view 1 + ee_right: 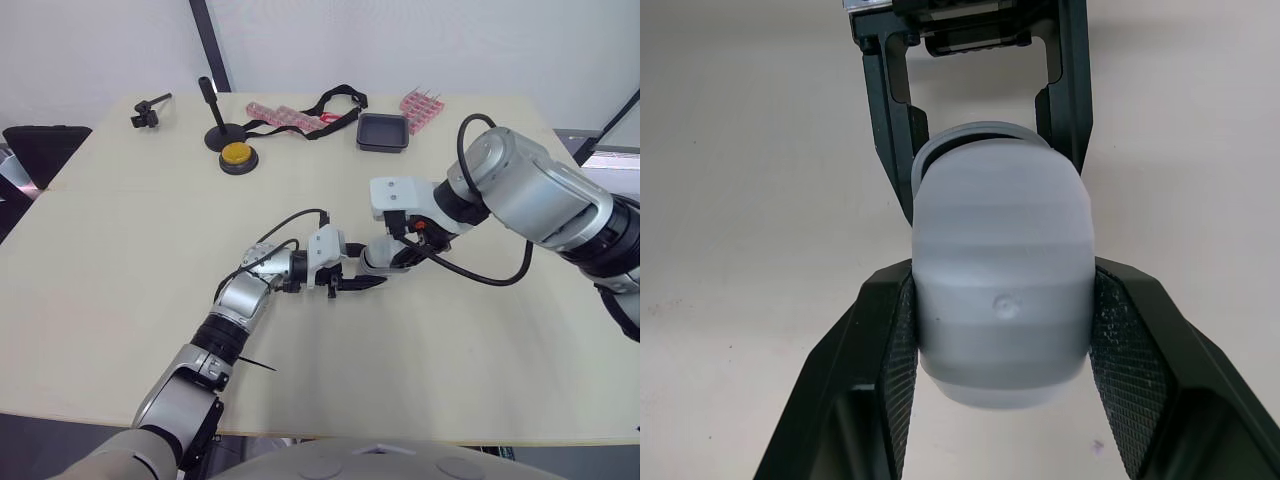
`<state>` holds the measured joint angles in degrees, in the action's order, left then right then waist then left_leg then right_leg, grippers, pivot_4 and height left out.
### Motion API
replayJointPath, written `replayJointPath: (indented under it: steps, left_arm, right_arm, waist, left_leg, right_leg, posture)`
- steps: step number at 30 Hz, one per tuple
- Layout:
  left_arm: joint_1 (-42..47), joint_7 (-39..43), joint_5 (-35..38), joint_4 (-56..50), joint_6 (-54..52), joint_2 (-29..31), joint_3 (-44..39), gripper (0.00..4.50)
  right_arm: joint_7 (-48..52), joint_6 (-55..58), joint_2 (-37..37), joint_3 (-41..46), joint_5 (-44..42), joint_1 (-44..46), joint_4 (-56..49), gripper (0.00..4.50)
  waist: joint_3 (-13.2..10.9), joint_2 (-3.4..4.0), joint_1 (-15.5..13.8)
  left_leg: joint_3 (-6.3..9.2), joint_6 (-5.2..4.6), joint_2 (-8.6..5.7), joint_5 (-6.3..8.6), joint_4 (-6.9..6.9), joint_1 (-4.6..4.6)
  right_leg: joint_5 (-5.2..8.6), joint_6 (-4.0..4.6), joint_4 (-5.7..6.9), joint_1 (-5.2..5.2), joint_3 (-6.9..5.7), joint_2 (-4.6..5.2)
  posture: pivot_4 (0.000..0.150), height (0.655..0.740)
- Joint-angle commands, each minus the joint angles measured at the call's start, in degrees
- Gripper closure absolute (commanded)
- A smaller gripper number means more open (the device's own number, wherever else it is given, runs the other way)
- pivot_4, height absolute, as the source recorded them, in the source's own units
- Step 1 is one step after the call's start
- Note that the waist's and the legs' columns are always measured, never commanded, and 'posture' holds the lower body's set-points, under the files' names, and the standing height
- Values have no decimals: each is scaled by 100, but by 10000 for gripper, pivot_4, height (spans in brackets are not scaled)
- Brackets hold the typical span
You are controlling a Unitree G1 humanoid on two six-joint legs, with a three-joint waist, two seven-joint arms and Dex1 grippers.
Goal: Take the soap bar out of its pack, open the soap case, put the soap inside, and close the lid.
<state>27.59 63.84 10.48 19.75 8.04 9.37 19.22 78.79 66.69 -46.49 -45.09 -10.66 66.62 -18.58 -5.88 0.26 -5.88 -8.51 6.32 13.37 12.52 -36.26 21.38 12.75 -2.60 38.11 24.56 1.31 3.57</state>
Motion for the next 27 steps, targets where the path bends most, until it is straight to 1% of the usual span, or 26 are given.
replayJointPath:
  steps: [1,27]
  left_arm:
    - [45,-57,-50,9,25,2,-32,25422]
    - [73,-101,-57,40,-87,8,-65,25422]
  right_arm:
    - [0,97,26,-123,-89,7,-165,25542]
    - [13,255,25,-147,-215,15,-394,25542]
  waist:
    - [0,0,0]
    - [0,0,-7]
  left_leg:
    - [0,0,0,0,0,0]
    - [0,3,0,1,4,1]
  right_leg:
    - [0,0,0,0,0,0]
    - [-1,-2,-4,0,-1,0]
  posture:
    - [1500,7291]
    - [1500,7291]
